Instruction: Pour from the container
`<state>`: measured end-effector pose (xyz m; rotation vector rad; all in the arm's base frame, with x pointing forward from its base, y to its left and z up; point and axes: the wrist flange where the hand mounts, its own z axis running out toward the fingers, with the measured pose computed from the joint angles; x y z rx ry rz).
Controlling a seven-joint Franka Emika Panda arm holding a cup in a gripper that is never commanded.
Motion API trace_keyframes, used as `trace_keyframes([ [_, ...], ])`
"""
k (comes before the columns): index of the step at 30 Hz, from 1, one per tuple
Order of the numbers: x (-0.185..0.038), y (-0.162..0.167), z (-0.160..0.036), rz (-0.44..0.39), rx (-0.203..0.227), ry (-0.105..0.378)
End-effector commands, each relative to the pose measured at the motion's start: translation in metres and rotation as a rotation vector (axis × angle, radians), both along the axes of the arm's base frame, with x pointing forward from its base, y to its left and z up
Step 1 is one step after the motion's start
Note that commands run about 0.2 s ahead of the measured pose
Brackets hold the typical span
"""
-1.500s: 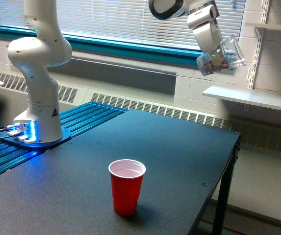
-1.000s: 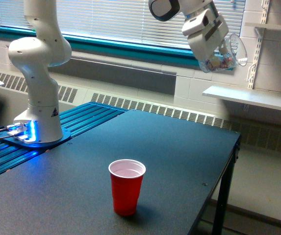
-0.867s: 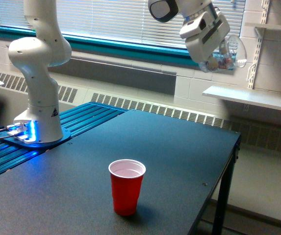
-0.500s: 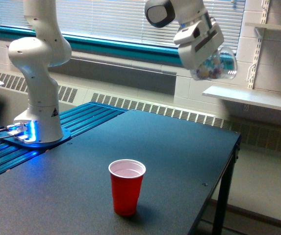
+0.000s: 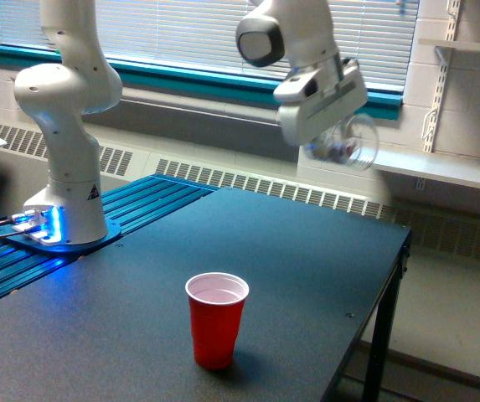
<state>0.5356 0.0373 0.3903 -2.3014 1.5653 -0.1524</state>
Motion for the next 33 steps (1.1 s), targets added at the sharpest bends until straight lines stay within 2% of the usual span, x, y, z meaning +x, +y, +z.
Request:
trace_keyframes([
  [1,-0.016,-0.043,-0.011,-0.135,-0.021,0.065],
  [4,-0.026,-0.06,-0.016,-0.177,-0.034,0.087],
  [8,-0.037,-0.081,-0.016,-0.231,-0.052,0.09],
  [14,-0.054,-0.1,-0.02,-0.271,-0.096,0.115],
  [24,-0.086,-0.141,-0.038,-0.448,-0.051,0.198],
  [33,-0.109,-0.175,-0.049,-0.568,-0.05,0.264],
])
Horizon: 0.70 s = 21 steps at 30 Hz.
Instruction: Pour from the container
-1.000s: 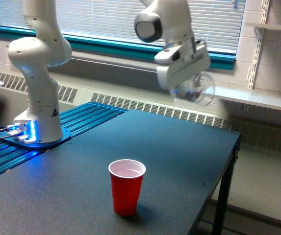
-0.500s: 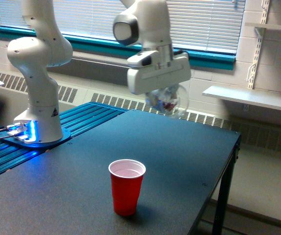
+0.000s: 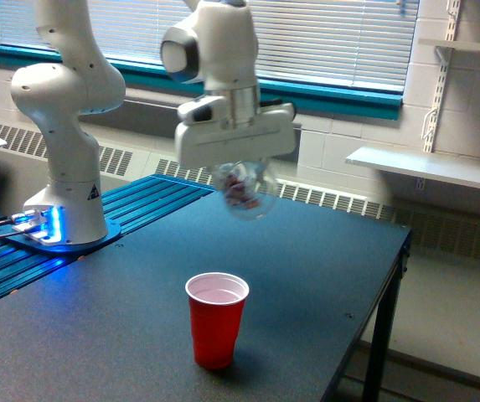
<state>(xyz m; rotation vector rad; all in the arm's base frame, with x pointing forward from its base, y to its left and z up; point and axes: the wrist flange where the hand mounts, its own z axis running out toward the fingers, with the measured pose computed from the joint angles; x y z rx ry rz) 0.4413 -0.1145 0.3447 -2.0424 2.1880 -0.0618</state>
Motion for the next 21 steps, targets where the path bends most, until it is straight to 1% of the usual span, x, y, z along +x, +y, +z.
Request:
trace_keyframes([
  [1,-0.015,-0.025,-0.004,-0.142,0.007,0.047],
  [5,-0.016,-0.033,-0.007,-0.158,0.012,0.06],
  [10,-0.015,-0.04,-0.01,-0.169,0.027,0.063],
  [19,-0.008,-0.042,-0.018,-0.16,0.028,0.084],
  [21,-0.005,-0.042,-0.019,-0.155,0.032,0.08],
])
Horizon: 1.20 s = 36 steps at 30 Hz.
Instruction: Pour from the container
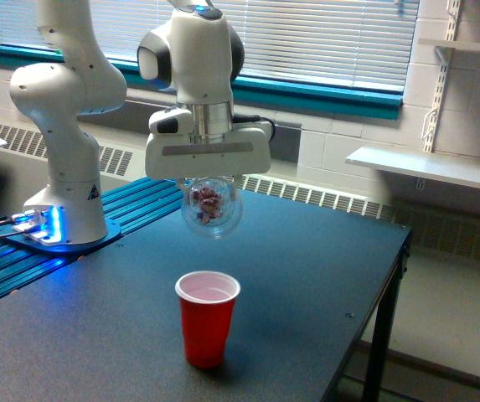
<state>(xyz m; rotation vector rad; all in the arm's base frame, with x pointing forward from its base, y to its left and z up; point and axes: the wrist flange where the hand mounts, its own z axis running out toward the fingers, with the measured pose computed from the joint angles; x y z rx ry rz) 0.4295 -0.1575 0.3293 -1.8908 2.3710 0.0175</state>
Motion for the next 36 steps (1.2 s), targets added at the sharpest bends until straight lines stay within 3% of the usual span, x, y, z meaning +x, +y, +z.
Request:
trace_keyframes([
  [1,0.009,0.002,-0.004,0.001,0.009,0.012],
  [15,0.014,0.005,-0.007,0.005,0.055,0.016],
  [23,0.006,-0.003,-0.013,-0.023,0.123,0.02],
  [36,0.011,-0.012,-0.02,-0.023,0.142,0.055],
])
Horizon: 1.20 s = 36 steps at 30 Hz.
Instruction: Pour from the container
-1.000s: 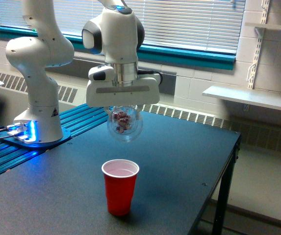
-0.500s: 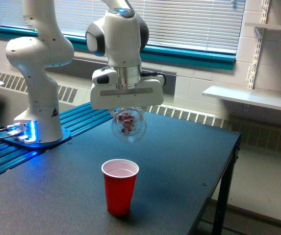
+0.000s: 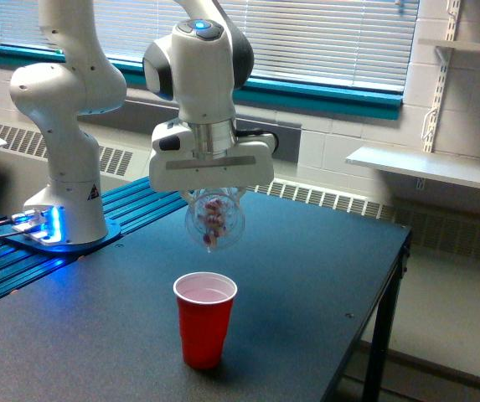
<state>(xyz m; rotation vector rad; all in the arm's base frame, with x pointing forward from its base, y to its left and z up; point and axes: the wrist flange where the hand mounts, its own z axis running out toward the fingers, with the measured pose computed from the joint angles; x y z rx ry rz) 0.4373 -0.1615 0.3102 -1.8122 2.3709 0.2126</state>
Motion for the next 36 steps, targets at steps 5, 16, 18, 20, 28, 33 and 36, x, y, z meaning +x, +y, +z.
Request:
trace_keyframes([
  [5,0.004,-0.018,-0.001,-0.005,0.009,0.008],
  [16,0.007,-0.022,-0.005,-0.01,0.023,0.013],
  [18,0.008,-0.019,-0.006,-0.003,0.026,0.014],
  [20,0.009,-0.017,-0.006,-0.001,0.031,0.014],
  [28,0.01,-0.012,-0.006,0.004,0.029,0.013],
  [33,0.008,-0.011,-0.005,-0.001,0.037,0.013],
  [36,0.008,-0.01,-0.005,0.001,0.039,0.013],
])
